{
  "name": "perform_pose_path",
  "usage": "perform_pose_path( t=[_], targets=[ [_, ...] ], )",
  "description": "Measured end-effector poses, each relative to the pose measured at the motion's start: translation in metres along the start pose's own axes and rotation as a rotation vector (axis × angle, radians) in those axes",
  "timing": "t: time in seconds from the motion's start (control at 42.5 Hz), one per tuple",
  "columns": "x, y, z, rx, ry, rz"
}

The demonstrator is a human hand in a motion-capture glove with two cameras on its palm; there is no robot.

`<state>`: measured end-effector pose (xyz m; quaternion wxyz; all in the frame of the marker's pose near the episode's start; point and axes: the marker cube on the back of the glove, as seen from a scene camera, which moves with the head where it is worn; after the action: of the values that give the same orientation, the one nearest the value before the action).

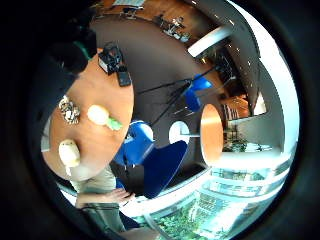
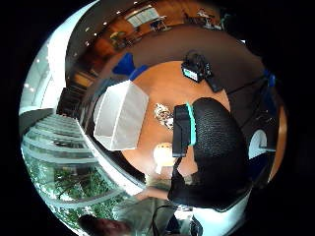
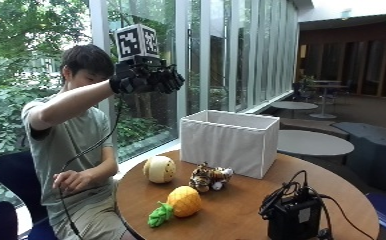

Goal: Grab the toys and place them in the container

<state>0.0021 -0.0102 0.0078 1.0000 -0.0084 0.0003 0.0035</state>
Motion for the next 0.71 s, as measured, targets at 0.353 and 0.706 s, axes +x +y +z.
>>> perform_pose_path(
  t=[0.353, 0.706],
  targets=[
    [0.004, -0.048, 0.026, -0.060, -0.040, 0.008],
    [-0.007, -0.074, 0.038, -0.132, 0.024, -0.027]
  ],
)
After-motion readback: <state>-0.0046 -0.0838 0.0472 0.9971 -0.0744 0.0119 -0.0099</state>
